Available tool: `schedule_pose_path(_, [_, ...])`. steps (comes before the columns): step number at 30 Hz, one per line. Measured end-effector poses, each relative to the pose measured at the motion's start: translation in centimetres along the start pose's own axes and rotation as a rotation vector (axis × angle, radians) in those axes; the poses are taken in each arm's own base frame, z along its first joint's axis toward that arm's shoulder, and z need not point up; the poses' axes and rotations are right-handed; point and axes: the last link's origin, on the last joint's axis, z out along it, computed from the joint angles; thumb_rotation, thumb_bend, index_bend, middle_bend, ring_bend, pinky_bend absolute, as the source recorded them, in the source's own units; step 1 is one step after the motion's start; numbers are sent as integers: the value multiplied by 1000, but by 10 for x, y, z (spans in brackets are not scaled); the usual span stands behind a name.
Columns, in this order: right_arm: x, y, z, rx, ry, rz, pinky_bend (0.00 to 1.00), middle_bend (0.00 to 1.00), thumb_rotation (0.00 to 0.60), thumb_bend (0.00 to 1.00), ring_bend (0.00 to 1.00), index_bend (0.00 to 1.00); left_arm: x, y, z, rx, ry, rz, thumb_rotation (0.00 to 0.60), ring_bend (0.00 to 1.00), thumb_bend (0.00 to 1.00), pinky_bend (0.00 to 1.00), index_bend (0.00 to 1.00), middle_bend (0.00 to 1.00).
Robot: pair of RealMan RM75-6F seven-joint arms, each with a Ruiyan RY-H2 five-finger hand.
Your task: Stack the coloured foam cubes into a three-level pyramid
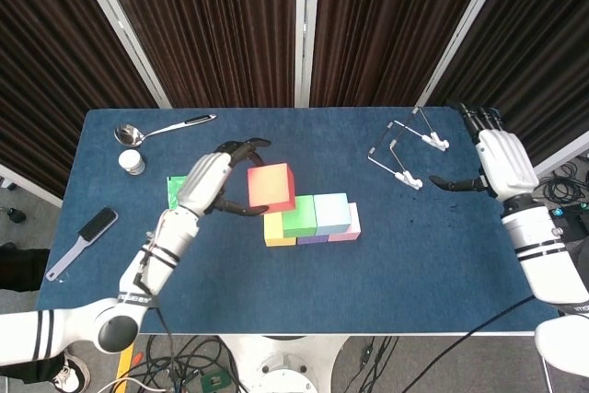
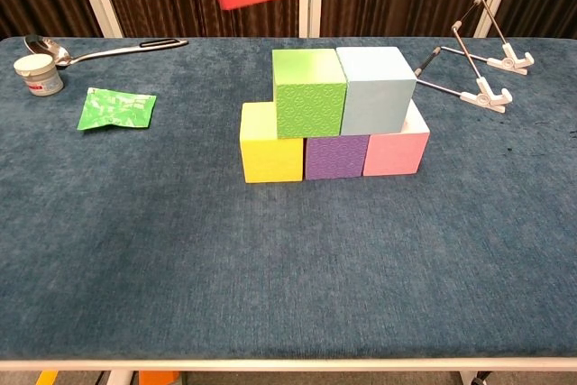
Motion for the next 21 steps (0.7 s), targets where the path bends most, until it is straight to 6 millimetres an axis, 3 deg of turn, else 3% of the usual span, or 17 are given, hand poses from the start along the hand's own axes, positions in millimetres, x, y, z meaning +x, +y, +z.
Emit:
schedule_pose_path(12, [-6,23,-1,-36,-18,24,0,87,600,35,0,0,-27,17,38,69,-18,-41,600,235,223,94,186,668])
schedule_pose_path(21, [-8,29,1,-46,-25,27,0,87,600,35,0,0,-37,23,37,125,15,26,600,244,223,81,186,679])
